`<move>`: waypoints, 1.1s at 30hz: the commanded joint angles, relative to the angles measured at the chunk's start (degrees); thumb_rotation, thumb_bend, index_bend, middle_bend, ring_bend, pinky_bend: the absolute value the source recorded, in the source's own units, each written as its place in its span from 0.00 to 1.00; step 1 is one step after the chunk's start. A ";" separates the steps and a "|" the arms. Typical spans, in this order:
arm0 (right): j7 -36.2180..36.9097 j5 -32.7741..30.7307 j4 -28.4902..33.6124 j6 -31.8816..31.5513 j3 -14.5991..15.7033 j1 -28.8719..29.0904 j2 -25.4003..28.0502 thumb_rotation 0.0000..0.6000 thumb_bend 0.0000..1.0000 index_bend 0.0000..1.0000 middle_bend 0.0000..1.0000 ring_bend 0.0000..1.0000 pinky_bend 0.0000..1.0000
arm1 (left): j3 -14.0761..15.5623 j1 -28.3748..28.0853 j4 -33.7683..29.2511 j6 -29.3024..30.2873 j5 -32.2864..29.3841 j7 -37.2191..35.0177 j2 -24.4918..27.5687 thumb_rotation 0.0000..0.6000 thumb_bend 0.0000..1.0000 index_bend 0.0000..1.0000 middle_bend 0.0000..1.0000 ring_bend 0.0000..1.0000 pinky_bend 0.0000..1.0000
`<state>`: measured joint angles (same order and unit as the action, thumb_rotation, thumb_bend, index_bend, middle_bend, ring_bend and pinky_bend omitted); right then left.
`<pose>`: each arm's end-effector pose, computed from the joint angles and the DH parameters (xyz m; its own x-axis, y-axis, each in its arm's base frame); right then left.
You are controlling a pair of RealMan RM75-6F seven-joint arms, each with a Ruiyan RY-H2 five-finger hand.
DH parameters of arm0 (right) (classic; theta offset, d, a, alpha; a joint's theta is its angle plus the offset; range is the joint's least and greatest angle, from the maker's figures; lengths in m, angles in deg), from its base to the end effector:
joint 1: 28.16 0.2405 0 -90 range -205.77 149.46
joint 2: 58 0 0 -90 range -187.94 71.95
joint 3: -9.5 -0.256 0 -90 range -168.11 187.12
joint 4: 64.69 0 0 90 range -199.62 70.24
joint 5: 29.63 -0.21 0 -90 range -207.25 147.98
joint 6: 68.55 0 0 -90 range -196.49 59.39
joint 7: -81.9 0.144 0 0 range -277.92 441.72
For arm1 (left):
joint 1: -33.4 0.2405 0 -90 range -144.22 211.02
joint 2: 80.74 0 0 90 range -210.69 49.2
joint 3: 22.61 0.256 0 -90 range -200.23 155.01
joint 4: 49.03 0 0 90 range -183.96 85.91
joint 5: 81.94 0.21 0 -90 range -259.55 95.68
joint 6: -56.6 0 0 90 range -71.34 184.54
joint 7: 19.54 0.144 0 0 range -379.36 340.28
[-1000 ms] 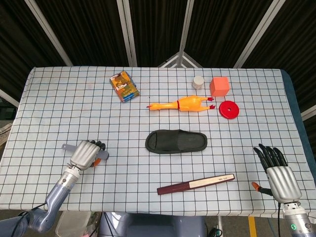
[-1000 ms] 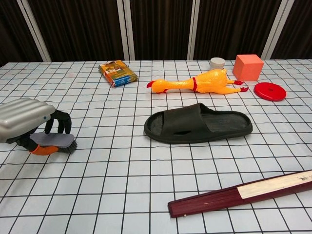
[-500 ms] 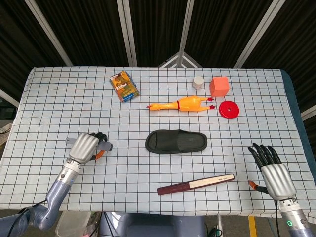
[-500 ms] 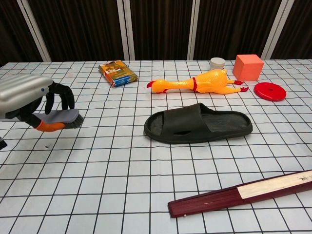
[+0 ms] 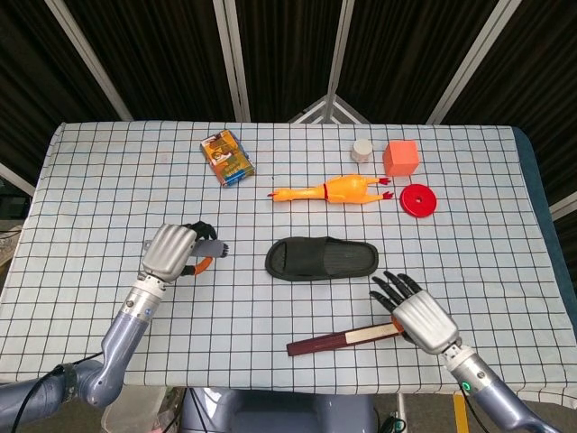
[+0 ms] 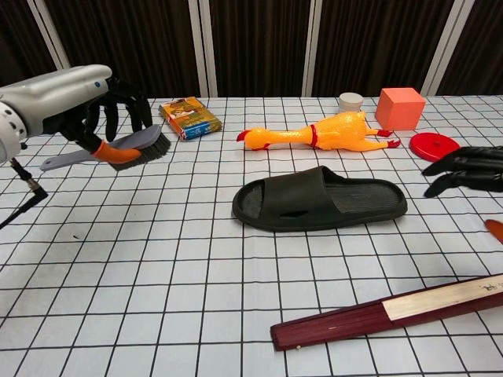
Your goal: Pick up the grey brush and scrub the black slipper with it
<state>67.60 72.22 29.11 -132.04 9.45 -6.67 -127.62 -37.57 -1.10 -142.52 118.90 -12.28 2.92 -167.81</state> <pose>-0.2262 -0.2248 0.0593 0.6613 -0.1392 0.7371 -0.6544 -0.5873 0.4762 -0.1371 0.3218 0.0165 0.3420 0.1330 0.9302 0.8955 -0.3461 -0.2798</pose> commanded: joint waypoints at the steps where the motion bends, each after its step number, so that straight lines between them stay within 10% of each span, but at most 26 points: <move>1: -2.20 -0.38 -0.37 5.38 -1.33 4.17 -3.01 1.00 0.70 0.22 0.12 0.08 0.17 | -1.64 -2.20 -1.27 -2.32 -3.31 1.42 -0.72 1.00 0.47 0.65 0.67 0.56 0.68; 19: 0.61 -6.28 -9.35 13.13 -6.49 13.84 -14.11 1.00 0.75 0.19 0.12 0.08 0.17 | -4.47 -9.42 0.34 -4.54 -13.31 6.36 -6.18 1.00 0.46 0.65 0.67 0.56 0.68; 33: 8.42 -4.66 -20.28 11.19 -3.94 16.91 -18.18 1.00 0.75 0.19 0.12 0.08 0.17 | -3.87 -13.93 4.63 -6.51 -16.75 7.09 -9.52 1.00 0.45 0.65 0.67 0.56 0.68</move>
<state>75.11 67.12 9.59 -119.92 5.02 10.25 -145.83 -41.47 -14.92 -137.99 112.39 -29.06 9.95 -177.22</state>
